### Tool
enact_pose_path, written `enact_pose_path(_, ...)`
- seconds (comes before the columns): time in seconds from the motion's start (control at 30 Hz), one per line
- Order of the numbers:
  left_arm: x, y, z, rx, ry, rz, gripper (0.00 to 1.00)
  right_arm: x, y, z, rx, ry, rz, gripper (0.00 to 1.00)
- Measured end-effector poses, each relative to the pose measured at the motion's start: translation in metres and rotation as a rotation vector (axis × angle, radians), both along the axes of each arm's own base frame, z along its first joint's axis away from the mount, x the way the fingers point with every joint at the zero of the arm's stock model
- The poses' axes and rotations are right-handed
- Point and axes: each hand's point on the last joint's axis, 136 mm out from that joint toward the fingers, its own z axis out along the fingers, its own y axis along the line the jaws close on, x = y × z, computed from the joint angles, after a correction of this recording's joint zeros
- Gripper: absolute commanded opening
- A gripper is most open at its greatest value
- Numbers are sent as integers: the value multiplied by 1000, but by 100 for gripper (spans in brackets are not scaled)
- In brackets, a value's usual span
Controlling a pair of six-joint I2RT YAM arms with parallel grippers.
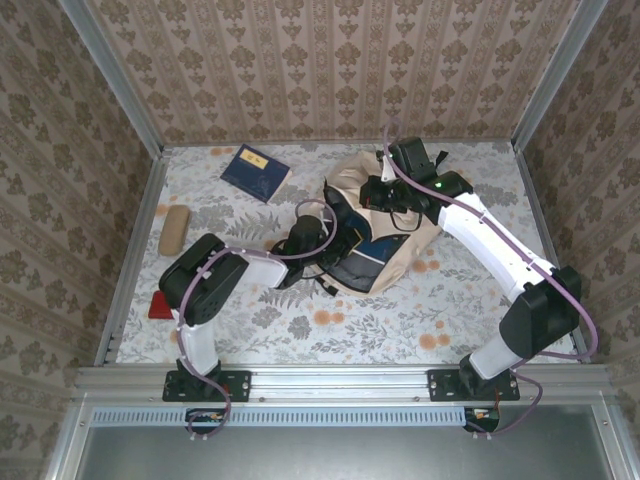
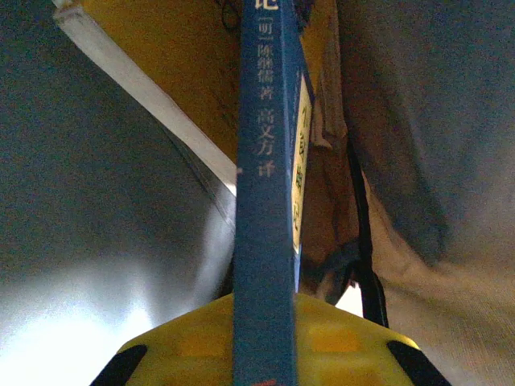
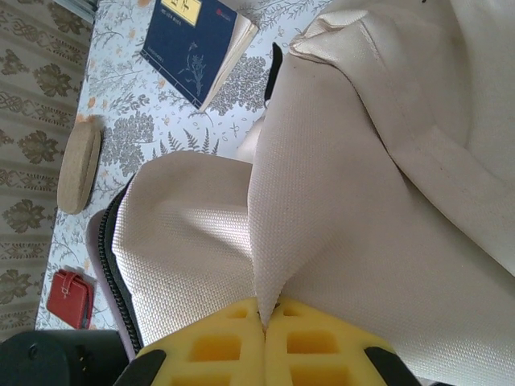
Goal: Pack books, pencil case, and school supplies into a backpack
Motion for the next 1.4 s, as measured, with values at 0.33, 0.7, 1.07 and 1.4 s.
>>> enact_pose_path(0.33, 18, 16, -21, 89, 35, 82, 60, -1, -4, -5, 3, 10, -7, 7)
enact_pose_path(0.7, -6, 41, -19, 213, 103, 86, 62, -1, -4, -10, 18, 24, -21, 7)
enact_pose_path(1.07, 2, 36, -27, 281, 100, 50, 36, -2, -4, -11, 20, 25, -20, 7)
enact_pose_path(1.4, 41, 3, -8, 239, 39, 46, 28, -6, -7, -13, 20, 26, -23, 7)
